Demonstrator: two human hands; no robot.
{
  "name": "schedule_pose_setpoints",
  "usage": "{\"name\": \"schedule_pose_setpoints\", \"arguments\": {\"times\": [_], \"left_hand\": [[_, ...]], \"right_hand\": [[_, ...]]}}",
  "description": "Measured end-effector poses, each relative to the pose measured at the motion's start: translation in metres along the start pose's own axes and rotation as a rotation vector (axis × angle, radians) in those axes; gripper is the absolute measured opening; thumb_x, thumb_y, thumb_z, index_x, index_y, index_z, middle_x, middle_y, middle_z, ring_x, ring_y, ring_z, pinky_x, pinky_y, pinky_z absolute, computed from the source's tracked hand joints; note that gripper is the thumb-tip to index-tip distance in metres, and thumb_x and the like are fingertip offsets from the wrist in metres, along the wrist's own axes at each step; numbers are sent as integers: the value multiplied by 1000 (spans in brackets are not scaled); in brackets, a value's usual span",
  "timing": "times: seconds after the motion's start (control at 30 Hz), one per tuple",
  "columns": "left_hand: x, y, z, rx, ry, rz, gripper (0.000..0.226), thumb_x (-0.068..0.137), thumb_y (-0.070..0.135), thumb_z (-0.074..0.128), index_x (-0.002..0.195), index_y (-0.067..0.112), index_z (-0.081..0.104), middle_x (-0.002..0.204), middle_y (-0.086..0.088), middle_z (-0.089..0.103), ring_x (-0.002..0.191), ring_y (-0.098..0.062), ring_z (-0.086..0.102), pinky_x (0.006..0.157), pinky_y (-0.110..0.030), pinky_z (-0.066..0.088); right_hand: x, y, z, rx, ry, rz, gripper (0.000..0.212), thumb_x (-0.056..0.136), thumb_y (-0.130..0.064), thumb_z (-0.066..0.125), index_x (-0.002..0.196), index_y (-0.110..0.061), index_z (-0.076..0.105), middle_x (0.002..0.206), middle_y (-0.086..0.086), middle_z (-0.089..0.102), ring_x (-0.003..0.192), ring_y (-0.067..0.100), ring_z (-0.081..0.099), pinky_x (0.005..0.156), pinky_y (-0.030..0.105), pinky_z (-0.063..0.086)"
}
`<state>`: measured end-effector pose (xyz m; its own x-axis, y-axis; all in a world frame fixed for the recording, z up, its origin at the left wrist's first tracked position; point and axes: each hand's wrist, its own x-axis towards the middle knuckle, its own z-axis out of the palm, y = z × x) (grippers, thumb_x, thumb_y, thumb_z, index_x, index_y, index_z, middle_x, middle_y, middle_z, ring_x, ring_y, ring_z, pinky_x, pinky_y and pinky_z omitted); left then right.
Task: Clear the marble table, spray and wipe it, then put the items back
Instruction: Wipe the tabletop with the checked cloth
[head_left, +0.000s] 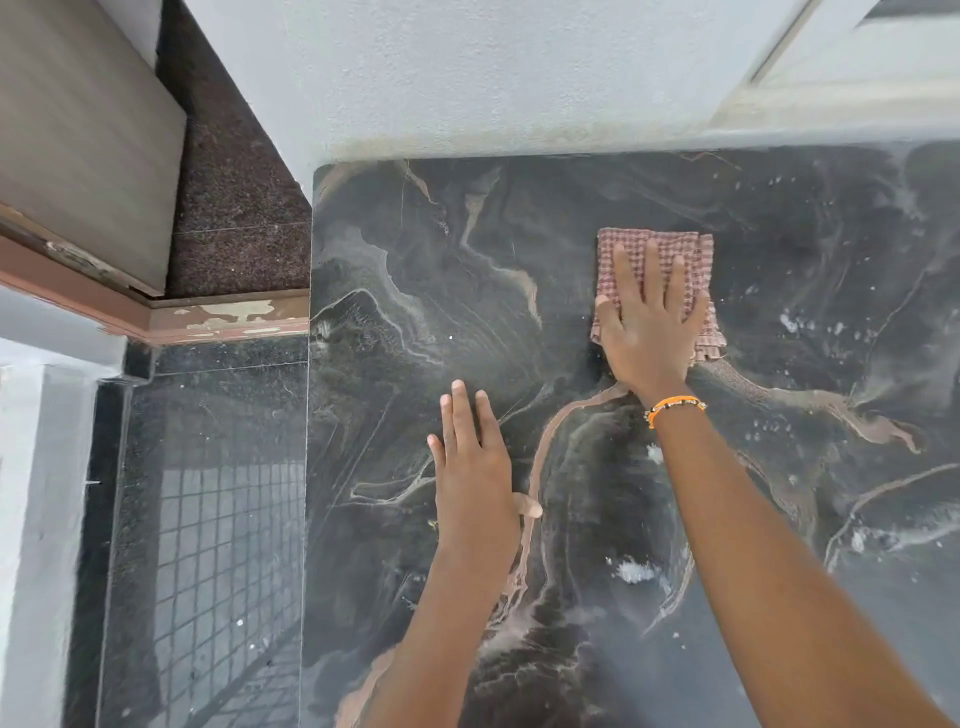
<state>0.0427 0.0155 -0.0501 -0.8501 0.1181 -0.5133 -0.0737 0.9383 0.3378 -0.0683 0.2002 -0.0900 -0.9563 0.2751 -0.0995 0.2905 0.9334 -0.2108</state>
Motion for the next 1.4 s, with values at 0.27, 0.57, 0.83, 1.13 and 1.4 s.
{"name": "schedule_pose_setpoints", "arguments": {"times": [0.27,0.57,0.83,1.13,1.4], "left_hand": [[-23,-12,9,-133,187,12,128,67,47,75,145,4,-17,157,-13,-12,145,-27,-11,118,-42,4],[-40,-16,29,18,90,67,134,55,81,44,142,5,-24,156,-14,-20,144,-28,-20,116,-47,-6],[-39,-18,33,67,115,77,138,56,73,60,143,1,-21,156,-15,-17,145,-29,-15,116,-47,-2],[-45,-21,33,65,167,93,139,55,73,63,145,1,-14,157,-14,-12,146,-27,-11,118,-43,1],[-65,15,44,-21,195,41,137,53,76,52,144,1,-18,155,-17,-18,144,-29,-17,116,-43,-5]], "right_hand": [[-85,-75,21,-29,-177,-611,53,96,-43,34,147,-39,21,160,-6,13,148,25,7,116,52,-3],[-83,66,-14,7,-154,-249,52,99,-41,34,145,-47,11,160,-13,6,148,16,0,118,45,-3],[-143,69,-2,31,-88,198,55,98,-41,28,147,-43,5,161,-6,-1,148,26,-4,116,54,-6],[-106,-57,11,7,-181,-355,53,98,-40,31,148,-40,14,161,-3,4,148,27,-4,114,54,-8],[-120,20,-7,112,-362,-805,51,92,-33,50,138,-48,34,157,-14,18,148,14,4,116,41,-11]]}}
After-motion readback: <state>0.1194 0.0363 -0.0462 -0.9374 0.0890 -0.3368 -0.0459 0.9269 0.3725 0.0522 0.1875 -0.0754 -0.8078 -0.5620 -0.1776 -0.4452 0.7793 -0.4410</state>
